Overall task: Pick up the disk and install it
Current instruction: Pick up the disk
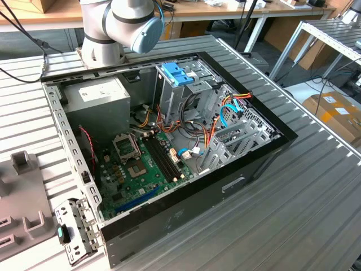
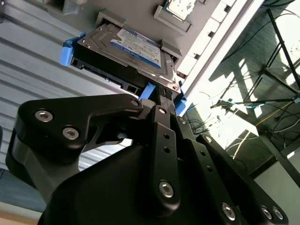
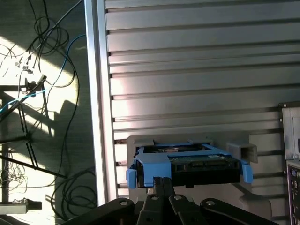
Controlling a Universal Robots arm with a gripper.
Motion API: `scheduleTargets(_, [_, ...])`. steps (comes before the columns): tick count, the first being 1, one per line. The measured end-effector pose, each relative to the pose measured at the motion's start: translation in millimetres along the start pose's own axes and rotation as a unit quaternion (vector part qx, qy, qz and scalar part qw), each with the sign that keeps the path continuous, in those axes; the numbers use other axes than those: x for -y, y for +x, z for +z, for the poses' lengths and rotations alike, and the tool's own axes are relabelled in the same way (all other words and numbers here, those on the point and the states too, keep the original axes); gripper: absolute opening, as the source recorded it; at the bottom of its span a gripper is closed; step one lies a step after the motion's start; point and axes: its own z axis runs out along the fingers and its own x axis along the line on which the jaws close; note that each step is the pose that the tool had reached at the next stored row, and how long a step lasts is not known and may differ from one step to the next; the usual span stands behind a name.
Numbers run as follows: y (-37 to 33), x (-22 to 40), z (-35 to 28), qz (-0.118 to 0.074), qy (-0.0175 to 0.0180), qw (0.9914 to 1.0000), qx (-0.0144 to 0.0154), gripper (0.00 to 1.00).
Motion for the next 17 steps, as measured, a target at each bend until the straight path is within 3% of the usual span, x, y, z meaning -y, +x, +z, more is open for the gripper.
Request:
scheduleTargets(6, [0.0,0.0,0.0,-0.002,0.0004,1.0,0.0,0.11])
scheduleTargets(10, [0.0,0.0,0.0,-0.028,0.0003,0.99962,0.0,0.11])
scheduleTargets(13, [0.0,0.0,0.1,-0.06,0.0003,0.9982,0.0,0.11])
scheduleTargets(14, [0.0,0.0,0.2,-0.076,0.0002,0.99708,0.0,0.11])
scheduleTargets(15, [0.0,0.0,0.5,-0.099,0.0001,0.99506,0.0001,0.11])
scheduleTargets(17, [0.0,0.0,0.8,-0.125,0.0001,0.99216,0.0,0.11])
